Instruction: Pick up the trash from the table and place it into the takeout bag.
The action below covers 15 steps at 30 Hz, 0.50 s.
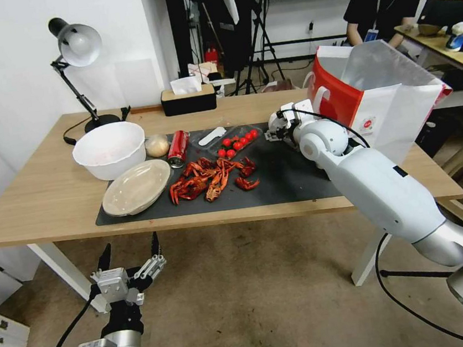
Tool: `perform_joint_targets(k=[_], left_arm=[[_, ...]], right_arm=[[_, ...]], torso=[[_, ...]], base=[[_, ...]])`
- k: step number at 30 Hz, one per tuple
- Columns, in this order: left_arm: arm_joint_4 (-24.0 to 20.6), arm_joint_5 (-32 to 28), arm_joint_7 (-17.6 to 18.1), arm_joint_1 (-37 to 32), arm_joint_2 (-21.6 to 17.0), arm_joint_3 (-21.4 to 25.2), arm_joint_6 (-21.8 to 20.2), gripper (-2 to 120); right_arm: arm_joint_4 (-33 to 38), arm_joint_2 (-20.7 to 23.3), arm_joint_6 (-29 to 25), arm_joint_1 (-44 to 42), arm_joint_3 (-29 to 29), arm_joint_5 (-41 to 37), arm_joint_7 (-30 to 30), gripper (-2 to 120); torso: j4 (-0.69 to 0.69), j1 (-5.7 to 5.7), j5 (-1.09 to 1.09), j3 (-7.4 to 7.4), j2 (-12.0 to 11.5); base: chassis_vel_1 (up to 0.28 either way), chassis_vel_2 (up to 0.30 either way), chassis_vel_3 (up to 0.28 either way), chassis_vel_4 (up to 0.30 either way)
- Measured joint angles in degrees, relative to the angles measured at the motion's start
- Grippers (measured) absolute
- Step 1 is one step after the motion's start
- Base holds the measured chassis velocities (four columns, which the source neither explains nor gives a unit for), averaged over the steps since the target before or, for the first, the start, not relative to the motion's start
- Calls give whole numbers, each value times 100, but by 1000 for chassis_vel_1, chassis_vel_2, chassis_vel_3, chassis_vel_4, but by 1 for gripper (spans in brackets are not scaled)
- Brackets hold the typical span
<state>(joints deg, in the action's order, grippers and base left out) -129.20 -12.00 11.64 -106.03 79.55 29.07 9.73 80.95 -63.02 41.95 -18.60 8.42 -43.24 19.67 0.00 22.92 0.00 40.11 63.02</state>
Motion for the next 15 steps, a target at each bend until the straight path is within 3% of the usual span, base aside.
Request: perform_joint_targets(k=[15], left_arm=[[6,-6,-16,-24,-20,7,18,100]], right_arm=[[-303,-71,-4,20,-27,134,-165,100]], torso=[[0,-1,0,-1,0]], base=[[0,0,0,0]])
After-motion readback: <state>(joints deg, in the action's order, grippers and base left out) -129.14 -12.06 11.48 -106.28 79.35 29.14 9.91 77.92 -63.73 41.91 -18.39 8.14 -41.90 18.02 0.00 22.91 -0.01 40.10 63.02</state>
